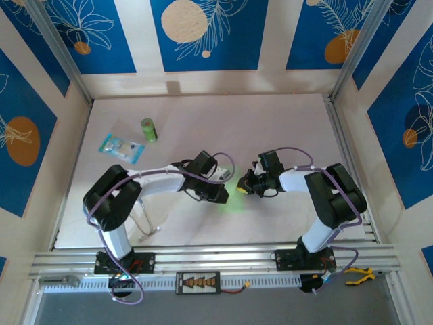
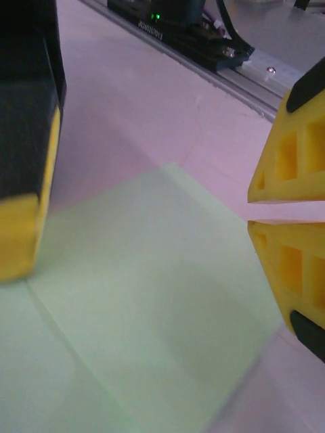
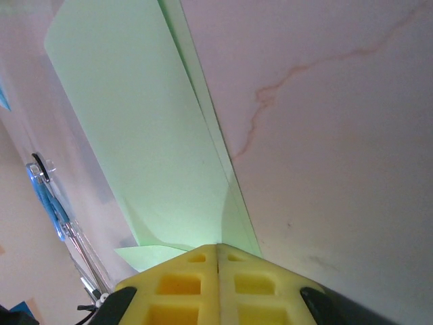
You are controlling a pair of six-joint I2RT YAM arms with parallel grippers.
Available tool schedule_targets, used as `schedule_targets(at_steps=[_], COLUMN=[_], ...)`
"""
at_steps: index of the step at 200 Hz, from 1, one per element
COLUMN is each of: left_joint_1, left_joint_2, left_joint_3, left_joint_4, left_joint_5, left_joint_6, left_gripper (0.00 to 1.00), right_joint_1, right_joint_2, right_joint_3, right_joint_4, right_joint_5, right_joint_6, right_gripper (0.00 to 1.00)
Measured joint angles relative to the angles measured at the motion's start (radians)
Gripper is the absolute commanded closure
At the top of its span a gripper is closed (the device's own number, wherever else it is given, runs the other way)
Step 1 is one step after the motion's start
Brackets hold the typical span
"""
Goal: Fold a paper plane with a square sheet of paper (pick it up from the middle)
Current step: Fold the triangle a second time at the center of the table.
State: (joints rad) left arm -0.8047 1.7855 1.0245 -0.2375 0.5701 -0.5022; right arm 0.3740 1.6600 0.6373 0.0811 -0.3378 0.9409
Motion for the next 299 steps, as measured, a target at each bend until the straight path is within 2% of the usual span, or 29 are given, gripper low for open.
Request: schedule_targets(at_steps=[67,99,144,190,241,299], left_joint_1=[-0.011,-0.011,-0.011,0.034,0.063,0.066], left_joint_2=[0.061,0.009,-0.1,-0.111,0.047,0.134], left_joint_3=[-0.063,-0.143,-0.214,-0.107,0.106,0.132], left_joint_4=[0.027,0.082,0.049,0.035,0.003,-0.074], left_joint_5=[0.015,0.017,0.006,0.004,-0.027,-0.086], left_joint_6=[-0.013,-0.039,-0.069,-0.065,-0.011,0.048], left_gripper=[0.86,0.88,0.9,0.92,0.93,0.91], right_joint_1=[0.0,0.0,0.0,0.006,0.009,0.032], right_joint_2=[0.002,0.003,0.003,0.002,-0.002,-0.124], right_joint_3=[0.001,0.004,0.012,0.019,0.041,0.043], right_joint_4=[0.0,-0.004,-0.02,-0.032,-0.054,-0.082], right_joint_5=[0.0,0.0,0.003,0.0,-0.008,0.002], right_joint_6=[-0.001,-0.002,-0.025,-0.054,-0.084,-0.084], right_gripper=[1.0,1.0,1.0,0.98,0.91,0.83])
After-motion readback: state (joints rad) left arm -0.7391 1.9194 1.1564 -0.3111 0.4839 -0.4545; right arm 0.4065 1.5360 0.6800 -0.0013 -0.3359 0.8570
